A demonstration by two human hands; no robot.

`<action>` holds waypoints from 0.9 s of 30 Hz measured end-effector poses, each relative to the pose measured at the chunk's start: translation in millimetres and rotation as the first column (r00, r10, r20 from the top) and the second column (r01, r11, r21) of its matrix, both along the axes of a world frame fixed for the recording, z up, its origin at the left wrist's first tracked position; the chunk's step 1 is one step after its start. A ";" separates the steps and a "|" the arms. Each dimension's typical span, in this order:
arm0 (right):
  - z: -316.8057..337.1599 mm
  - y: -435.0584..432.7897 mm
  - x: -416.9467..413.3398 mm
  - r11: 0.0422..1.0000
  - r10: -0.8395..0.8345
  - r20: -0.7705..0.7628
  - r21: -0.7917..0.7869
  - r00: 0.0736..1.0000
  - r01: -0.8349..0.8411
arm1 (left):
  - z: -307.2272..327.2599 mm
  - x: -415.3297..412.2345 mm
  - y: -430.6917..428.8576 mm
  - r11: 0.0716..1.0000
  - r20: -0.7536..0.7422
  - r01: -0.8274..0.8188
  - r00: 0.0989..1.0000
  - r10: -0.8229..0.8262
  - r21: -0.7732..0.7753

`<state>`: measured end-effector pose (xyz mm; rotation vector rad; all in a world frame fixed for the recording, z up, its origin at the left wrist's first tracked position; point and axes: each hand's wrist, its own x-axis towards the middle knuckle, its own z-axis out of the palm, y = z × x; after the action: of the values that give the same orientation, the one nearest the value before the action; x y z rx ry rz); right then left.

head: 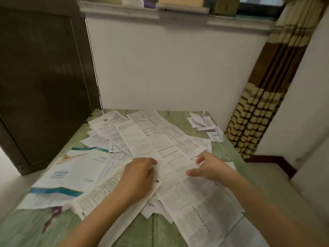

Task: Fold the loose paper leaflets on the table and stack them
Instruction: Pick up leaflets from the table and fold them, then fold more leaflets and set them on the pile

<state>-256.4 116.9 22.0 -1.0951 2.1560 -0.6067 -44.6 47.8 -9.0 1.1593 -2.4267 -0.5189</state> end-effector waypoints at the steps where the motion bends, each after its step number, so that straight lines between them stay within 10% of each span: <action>1: 0.8 1.2 3.1 1.000 -0.008 0.026 0.002 1.000 0.008 | -4.5 3.7 2.4 0.999 0.064 0.028 0.998 -0.026 -0.027; 13: 43.6 25.7 11.9 0.954 -0.112 0.179 -0.257 0.977 0.156 | -6.2 23.6 7.9 1.000 0.218 -0.013 0.976 0.016 -0.015; 18: 67.6 31.5 22.9 0.875 -0.008 0.300 -0.459 0.954 0.151 | 24.3 22.2 15.0 0.949 -0.265 -0.052 0.954 0.139 0.310; 22: 89.4 28.6 37.5 0.826 0.073 0.305 -0.553 0.950 0.114 | 72.7 16.3 27.5 0.759 -0.646 0.211 0.687 0.333 0.616; 25: 102.8 26.9 44.6 0.799 0.106 0.310 -0.593 0.945 0.105 | 97.0 20.6 22.5 0.700 -0.733 0.306 0.502 0.458 0.646; 27: 109.6 26.6 49.0 0.787 0.121 0.286 -0.611 0.951 0.083 | 110.9 25.0 20.2 0.782 -0.761 0.263 0.531 0.373 0.566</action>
<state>-207.4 143.6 131.6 -1.2373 1.6916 -1.4499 -19.7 67.9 101.8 0.8443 -1.3146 -1.5550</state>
